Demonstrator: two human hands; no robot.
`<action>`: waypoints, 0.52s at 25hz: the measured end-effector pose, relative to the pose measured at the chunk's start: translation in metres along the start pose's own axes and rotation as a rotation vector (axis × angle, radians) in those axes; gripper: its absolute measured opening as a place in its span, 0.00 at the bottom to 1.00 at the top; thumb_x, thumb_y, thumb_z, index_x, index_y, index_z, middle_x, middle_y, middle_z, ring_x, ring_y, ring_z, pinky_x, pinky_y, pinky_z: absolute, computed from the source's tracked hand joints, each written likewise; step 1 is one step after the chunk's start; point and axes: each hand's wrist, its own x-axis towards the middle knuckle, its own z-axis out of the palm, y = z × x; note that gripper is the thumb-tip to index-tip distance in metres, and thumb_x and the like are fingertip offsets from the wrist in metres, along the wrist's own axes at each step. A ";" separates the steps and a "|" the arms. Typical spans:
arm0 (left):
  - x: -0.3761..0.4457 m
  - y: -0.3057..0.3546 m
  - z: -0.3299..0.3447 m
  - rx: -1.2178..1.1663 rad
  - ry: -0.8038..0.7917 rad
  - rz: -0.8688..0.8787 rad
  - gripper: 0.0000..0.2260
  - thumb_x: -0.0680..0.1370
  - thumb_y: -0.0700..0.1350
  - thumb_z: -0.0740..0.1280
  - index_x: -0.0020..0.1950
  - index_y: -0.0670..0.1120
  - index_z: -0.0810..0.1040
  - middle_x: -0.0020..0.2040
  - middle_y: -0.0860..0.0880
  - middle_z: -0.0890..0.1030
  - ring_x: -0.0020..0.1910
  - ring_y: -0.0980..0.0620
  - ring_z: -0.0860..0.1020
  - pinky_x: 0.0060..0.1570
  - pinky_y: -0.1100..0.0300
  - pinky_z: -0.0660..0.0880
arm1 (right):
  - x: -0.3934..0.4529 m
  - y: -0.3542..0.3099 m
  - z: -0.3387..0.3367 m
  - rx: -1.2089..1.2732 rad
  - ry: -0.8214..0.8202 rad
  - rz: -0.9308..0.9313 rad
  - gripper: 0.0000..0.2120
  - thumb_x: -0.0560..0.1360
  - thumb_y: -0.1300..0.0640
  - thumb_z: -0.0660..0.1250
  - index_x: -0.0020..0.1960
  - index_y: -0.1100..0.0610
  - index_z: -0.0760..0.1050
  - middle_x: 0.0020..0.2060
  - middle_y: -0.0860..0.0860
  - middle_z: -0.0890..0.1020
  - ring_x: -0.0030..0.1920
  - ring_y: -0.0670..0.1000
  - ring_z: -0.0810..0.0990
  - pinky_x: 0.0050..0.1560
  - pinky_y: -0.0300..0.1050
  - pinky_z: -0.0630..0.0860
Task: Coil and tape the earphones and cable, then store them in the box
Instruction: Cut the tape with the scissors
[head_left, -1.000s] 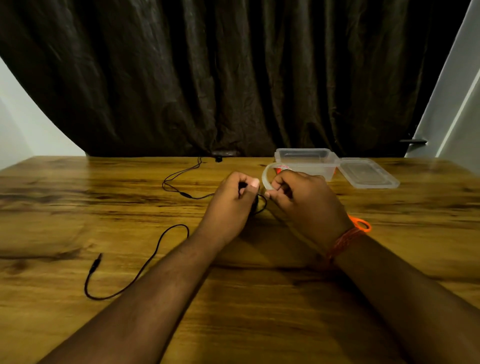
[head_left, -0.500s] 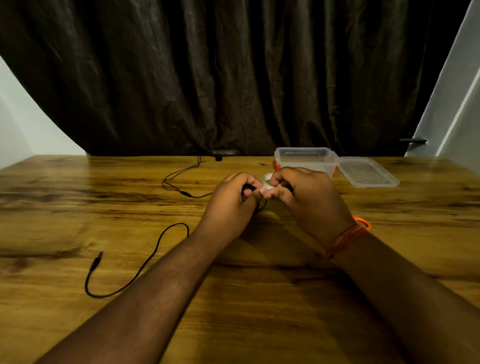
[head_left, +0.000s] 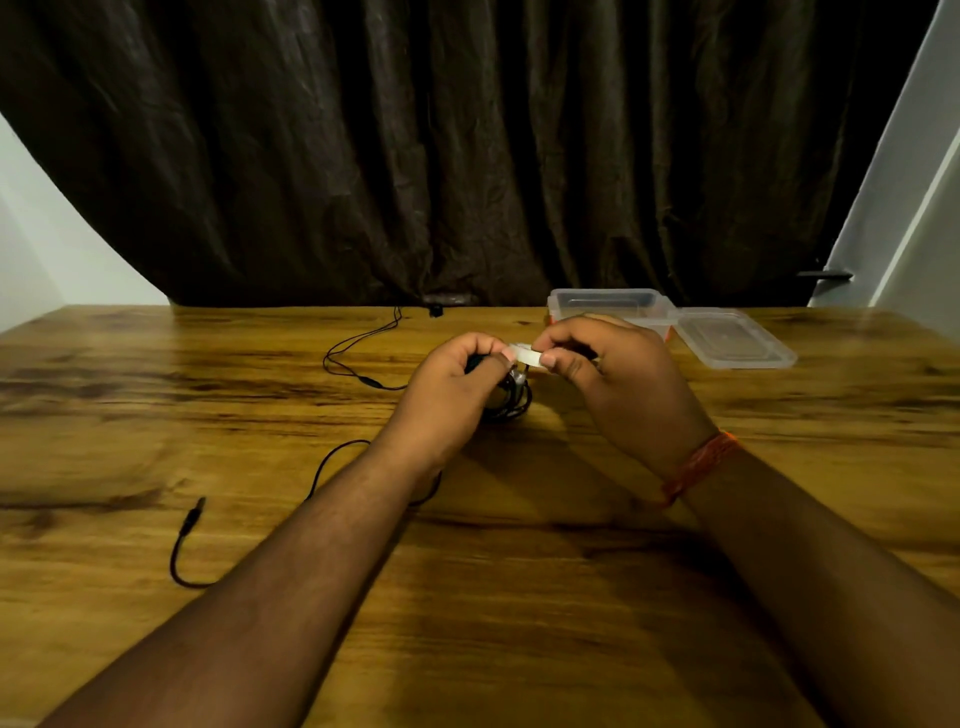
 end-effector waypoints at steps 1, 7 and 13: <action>0.000 0.001 0.000 -0.032 0.003 -0.021 0.07 0.80 0.46 0.66 0.42 0.53 0.79 0.37 0.59 0.79 0.36 0.63 0.75 0.41 0.63 0.71 | 0.000 0.000 -0.002 0.015 0.006 0.014 0.05 0.77 0.59 0.68 0.50 0.55 0.81 0.43 0.45 0.81 0.44 0.41 0.76 0.45 0.29 0.69; 0.000 0.004 0.003 -0.144 0.007 -0.087 0.08 0.80 0.44 0.65 0.42 0.51 0.78 0.33 0.59 0.78 0.34 0.63 0.75 0.39 0.65 0.72 | 0.002 0.002 -0.007 0.108 0.016 0.125 0.07 0.79 0.59 0.63 0.50 0.53 0.80 0.47 0.45 0.82 0.49 0.43 0.77 0.50 0.38 0.73; 0.005 0.003 -0.009 -0.279 0.088 -0.158 0.07 0.81 0.43 0.64 0.45 0.49 0.79 0.36 0.54 0.78 0.33 0.58 0.74 0.43 0.61 0.73 | 0.004 0.009 -0.023 0.390 0.107 0.296 0.12 0.81 0.62 0.59 0.45 0.52 0.78 0.39 0.43 0.79 0.42 0.40 0.77 0.49 0.42 0.75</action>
